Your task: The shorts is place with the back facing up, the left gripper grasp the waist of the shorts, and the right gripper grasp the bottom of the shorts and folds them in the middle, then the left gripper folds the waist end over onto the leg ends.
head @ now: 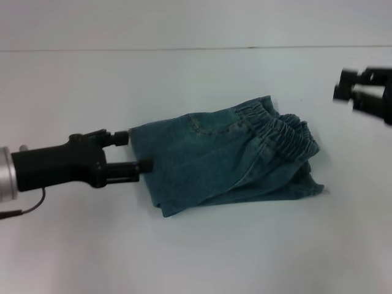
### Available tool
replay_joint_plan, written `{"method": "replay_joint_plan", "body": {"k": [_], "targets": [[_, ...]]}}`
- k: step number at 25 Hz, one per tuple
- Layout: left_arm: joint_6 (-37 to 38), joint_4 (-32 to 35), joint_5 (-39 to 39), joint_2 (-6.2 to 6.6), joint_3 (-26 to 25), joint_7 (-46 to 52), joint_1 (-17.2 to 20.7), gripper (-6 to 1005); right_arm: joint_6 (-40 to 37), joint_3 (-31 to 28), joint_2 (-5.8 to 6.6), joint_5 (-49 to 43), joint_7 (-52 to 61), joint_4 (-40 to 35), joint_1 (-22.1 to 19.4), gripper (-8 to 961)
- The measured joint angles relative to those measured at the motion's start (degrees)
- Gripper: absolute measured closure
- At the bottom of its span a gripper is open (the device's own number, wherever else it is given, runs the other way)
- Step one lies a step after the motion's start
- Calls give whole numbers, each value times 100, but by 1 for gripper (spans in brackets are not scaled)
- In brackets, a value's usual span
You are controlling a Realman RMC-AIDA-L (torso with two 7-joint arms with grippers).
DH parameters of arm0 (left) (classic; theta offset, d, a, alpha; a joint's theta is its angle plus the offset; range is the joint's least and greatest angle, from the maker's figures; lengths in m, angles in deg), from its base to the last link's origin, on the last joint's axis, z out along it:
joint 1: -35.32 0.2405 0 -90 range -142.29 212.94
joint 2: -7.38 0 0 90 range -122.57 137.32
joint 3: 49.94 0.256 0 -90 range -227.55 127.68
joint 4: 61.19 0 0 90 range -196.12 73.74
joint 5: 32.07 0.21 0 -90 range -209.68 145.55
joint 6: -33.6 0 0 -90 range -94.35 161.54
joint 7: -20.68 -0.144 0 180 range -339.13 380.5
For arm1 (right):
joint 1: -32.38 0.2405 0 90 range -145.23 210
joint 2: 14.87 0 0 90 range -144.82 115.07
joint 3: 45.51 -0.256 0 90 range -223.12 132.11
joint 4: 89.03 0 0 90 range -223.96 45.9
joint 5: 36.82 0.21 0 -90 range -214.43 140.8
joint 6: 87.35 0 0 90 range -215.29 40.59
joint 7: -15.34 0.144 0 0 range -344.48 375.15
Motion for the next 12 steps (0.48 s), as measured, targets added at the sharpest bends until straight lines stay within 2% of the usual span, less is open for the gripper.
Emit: {"method": "replay_joint_plan", "body": {"k": [6, 12], "targets": [[188, -82, 108, -11, -139, -210, 222, 65, -691, 27, -95, -1216, -1170, -141, 10, 580], [333, -274, 123, -15, -123, -557, 307, 65, -1070, 53, -169, -1576, -1894, -97, -102, 310]]}}
